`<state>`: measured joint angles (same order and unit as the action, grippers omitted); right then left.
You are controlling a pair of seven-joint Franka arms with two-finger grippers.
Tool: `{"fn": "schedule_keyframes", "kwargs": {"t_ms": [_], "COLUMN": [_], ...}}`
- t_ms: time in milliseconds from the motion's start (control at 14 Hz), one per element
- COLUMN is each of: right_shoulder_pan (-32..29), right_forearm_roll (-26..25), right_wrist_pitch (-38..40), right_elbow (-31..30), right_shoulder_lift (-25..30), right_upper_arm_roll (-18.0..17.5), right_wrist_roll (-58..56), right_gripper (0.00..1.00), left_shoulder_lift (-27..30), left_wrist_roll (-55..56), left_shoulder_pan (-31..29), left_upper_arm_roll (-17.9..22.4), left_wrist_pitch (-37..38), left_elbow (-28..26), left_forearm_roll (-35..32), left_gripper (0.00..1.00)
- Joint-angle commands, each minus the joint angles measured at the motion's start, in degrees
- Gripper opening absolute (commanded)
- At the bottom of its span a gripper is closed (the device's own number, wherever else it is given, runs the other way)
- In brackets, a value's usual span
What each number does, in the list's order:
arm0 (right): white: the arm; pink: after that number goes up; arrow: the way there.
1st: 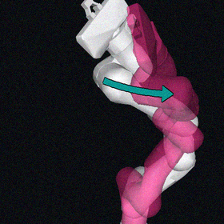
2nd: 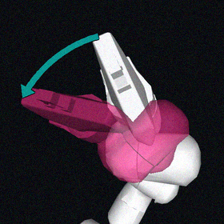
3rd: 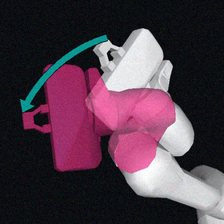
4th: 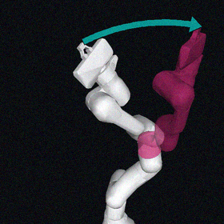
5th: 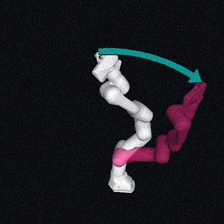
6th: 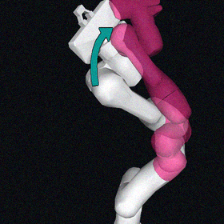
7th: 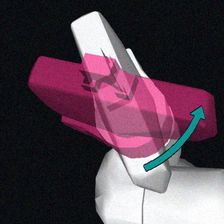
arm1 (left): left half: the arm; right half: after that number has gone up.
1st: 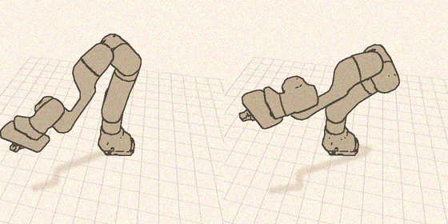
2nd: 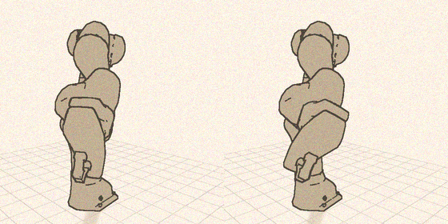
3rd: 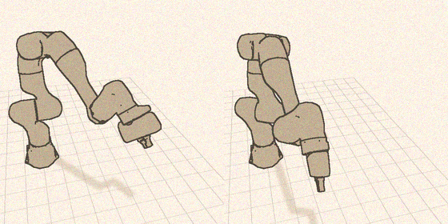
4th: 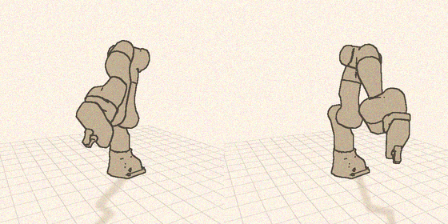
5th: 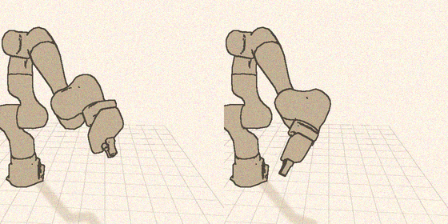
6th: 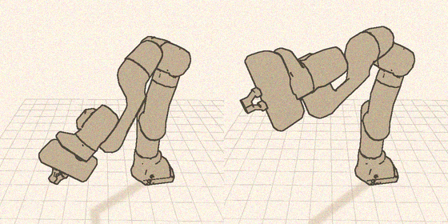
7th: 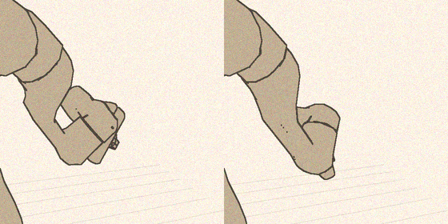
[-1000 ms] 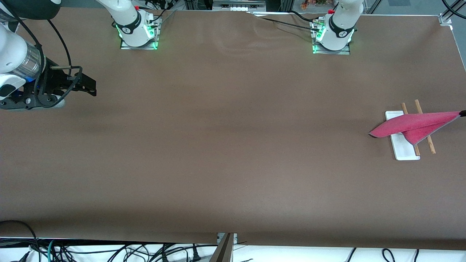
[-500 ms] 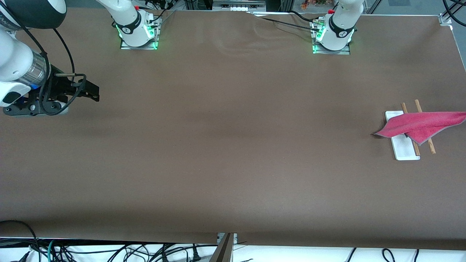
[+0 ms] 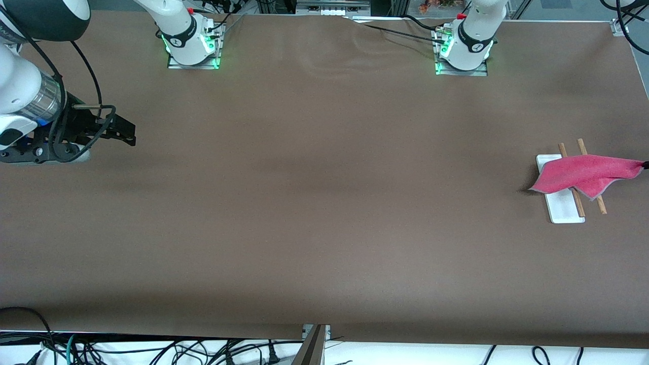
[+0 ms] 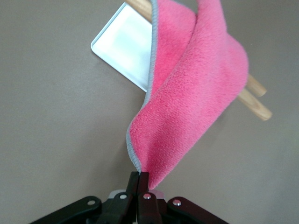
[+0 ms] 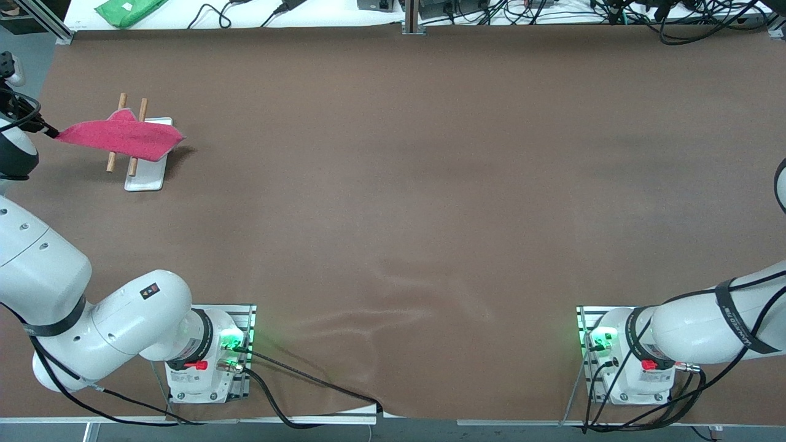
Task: Pass towel and hang on rack
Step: 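Lower the towel over the wooden rack dowels with the left gripper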
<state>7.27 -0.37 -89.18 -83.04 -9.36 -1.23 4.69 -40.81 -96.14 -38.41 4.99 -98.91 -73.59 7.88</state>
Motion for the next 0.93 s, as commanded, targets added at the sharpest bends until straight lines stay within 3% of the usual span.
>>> {"fn": "schedule_keyframes", "kwargs": {"t_ms": [0,357,429,500,857], "right_shoulder_pan": [-0.06,-0.06,-0.06,-0.06,-0.06], "right_forearm_roll": [-0.16,-0.07,-0.07,-0.07,-0.07], "right_wrist_pitch": [0.06,0.06,0.06,0.06,-0.03], "right_elbow": [0.69,0.69,0.69,0.69,0.69], "right_shoulder_lift": [0.04,0.04,0.04,0.04,0.04], "right_upper_arm_roll": [-0.09,-0.09,-0.09,-0.09,-0.09], "right_wrist_roll": [0.93,0.93,0.93,0.93,0.93], "right_gripper": [1.0,1.0,1.0,1.0,1.0], "left_shoulder_lift": [-1.9,-3.84,-4.28,-4.46,-4.99], "left_wrist_roll": [-1.33,-1.24,-1.33,-1.33,-1.33], "left_shoulder_pan": [-0.26,-0.27,-0.27,-0.27,-0.27], "left_upper_arm_roll": [-0.25,-0.16,-0.16,-0.16,-0.25], "left_wrist_pitch": [-0.58,-1.46,-1.81,-2.25,-2.25], "left_elbow": [1.87,1.87,1.87,1.79,1.87], "left_forearm_roll": [-0.24,0.99,0.91,0.99,1.08], "left_gripper": [0.0,0.0,0.37,0.99,1.0]}}
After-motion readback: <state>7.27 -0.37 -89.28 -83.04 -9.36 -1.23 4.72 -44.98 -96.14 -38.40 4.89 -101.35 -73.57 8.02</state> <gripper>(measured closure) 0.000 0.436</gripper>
